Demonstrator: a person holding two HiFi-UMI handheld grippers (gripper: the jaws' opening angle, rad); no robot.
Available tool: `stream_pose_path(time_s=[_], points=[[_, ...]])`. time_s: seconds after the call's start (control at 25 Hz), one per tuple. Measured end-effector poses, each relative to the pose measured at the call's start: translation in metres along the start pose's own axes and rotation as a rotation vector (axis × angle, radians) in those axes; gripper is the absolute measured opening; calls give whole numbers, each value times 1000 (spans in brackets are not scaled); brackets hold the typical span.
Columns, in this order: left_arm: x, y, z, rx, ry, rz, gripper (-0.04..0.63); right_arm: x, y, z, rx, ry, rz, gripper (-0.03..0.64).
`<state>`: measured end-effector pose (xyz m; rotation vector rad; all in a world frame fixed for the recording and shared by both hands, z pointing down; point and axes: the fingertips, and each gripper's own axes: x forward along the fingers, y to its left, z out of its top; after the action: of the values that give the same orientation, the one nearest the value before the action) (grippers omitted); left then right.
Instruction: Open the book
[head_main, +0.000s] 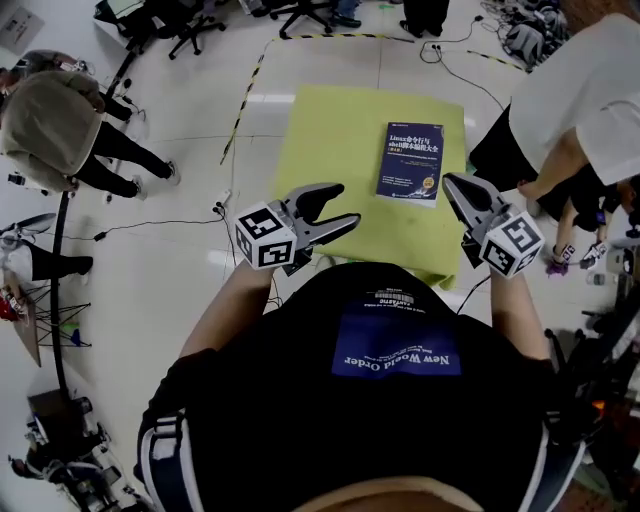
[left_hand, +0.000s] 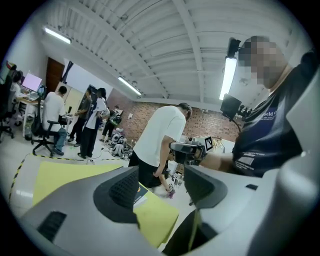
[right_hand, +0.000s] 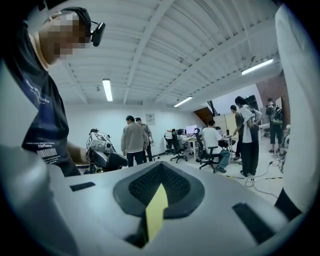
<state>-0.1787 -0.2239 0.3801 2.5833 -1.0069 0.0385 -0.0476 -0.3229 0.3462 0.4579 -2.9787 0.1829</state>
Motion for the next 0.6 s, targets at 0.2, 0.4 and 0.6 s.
stream_pose_path(time_s=[0.2, 0.4, 0.6], points=[[5, 49, 4, 89, 83, -129, 268, 32, -7, 22, -18, 19, -132, -14], [30, 80, -13, 217, 215, -243, 268, 35, -24, 19, 26, 52, -277, -14], [85, 97, -42, 336, 354, -240, 267, 25, -52, 0, 58, 60, -291, -14]])
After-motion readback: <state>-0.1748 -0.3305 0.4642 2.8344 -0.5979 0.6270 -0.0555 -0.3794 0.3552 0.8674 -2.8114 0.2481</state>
